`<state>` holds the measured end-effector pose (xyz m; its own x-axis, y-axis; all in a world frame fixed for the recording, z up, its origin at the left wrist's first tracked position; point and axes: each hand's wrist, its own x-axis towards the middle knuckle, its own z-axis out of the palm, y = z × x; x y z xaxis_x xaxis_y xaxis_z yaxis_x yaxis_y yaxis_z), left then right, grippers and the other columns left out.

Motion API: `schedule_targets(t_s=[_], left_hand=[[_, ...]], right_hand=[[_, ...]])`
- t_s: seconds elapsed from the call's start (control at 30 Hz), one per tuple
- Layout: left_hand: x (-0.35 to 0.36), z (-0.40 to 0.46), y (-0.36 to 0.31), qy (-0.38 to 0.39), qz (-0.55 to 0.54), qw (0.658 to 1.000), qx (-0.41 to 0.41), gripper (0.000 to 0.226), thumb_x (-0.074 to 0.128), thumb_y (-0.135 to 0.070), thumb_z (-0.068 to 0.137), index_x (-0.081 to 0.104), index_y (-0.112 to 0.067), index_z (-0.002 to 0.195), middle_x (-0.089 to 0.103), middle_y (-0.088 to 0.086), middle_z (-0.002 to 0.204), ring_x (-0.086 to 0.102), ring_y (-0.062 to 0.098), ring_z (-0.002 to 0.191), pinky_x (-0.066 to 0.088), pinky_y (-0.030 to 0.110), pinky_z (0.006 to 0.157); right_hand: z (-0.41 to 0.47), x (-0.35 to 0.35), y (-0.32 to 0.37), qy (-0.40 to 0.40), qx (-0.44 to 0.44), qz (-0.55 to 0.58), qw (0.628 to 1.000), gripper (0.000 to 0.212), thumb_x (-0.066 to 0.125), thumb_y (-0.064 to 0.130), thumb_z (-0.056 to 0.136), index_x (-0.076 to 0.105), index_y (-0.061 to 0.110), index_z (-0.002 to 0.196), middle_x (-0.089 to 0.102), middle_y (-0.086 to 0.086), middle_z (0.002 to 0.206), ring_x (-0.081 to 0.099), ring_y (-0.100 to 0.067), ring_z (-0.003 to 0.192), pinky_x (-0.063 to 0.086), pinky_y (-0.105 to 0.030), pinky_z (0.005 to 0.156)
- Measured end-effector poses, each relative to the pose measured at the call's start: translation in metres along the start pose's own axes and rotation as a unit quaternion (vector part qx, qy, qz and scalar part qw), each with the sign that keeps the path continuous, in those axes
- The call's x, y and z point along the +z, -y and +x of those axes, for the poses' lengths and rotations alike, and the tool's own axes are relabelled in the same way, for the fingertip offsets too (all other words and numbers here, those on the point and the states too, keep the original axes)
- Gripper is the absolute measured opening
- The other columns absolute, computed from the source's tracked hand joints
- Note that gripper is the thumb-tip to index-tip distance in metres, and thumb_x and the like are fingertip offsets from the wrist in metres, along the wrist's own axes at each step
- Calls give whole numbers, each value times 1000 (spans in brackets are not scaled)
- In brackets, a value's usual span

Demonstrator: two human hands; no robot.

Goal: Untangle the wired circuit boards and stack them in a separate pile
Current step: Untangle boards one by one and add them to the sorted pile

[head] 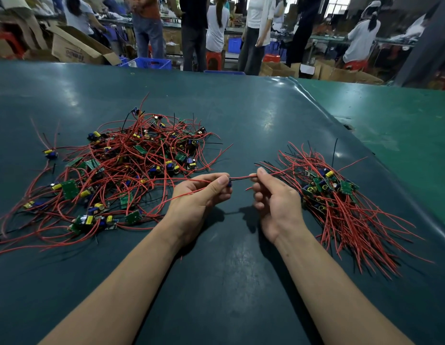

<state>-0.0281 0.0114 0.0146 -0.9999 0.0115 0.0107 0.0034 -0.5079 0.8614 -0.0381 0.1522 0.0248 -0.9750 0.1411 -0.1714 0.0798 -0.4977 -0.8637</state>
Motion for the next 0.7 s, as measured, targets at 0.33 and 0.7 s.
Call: schedule_targets(t_s=[0.33, 0.7], left_hand=[[0, -2, -2, 8, 8, 1000, -8, 19, 69, -12, 74, 71, -2, 90, 71, 5, 73, 67, 12, 65, 55, 19, 63], [0, -2, -3, 12, 19, 1000, -14, 19, 71, -13, 71, 73, -3, 87, 72, 8, 75, 68, 13, 67, 55, 20, 63]], right_hand=[[2, -1, 2, -27, -31, 47, 998, 27, 57, 17, 97, 67, 7, 75, 55, 4, 54, 39, -3, 40, 26, -15, 35], [6, -8, 11, -44, 3, 122, 992, 29, 53, 19, 99, 61, 7, 74, 49, 2, 53, 30, -4, 35, 22, -15, 32]])
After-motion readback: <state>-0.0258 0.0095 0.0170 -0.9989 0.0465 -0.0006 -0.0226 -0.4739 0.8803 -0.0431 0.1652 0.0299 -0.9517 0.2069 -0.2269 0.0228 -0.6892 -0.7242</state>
